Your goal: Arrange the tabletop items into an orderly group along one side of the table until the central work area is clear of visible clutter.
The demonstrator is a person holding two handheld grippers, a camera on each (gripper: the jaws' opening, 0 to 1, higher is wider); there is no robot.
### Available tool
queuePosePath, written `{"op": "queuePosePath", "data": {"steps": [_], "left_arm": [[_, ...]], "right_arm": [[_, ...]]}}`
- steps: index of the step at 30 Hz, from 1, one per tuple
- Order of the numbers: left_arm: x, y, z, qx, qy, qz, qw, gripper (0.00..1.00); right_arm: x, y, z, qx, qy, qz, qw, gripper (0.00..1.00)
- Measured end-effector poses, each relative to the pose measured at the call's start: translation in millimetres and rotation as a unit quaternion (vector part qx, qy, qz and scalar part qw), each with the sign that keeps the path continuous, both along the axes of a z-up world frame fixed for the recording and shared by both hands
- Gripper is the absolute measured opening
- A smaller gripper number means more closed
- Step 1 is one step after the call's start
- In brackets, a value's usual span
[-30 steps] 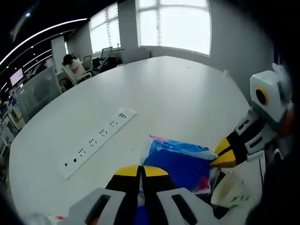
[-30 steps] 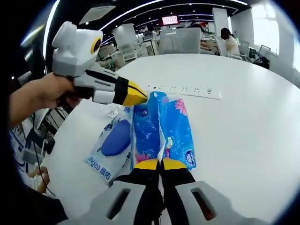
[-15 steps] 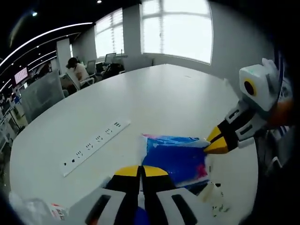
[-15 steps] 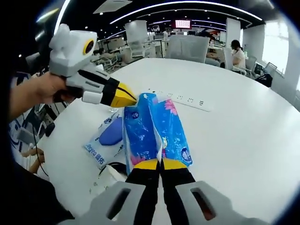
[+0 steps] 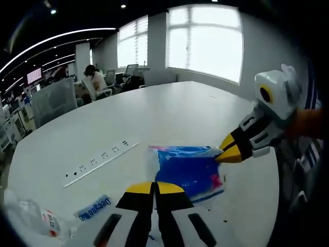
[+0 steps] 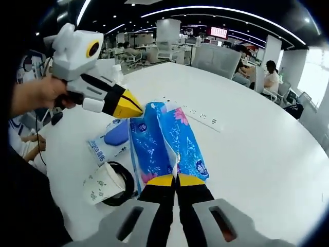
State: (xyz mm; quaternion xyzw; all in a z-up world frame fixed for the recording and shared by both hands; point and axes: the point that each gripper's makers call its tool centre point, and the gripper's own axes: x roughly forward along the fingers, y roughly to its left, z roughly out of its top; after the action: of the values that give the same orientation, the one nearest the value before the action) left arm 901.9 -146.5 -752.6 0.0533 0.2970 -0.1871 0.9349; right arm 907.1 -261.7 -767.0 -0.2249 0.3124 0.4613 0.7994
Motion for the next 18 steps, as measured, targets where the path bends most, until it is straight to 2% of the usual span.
{"op": "queuePosePath", "data": {"steps": [8, 18], "left_arm": [[-0.6, -13, 6.7, -0.023, -0.012, 0.031, 0.9992, 0.00], [-0.1, -38, 5.0, -0.046, -0.011, 0.054, 0.9975, 0.00]], "right_arm": [[17, -12, 10.3, -0.016, -0.014, 0.040, 0.9990, 0.00], [34, -30, 6.3, -0.037, -0.012, 0.094, 0.9948, 0.00]]}}
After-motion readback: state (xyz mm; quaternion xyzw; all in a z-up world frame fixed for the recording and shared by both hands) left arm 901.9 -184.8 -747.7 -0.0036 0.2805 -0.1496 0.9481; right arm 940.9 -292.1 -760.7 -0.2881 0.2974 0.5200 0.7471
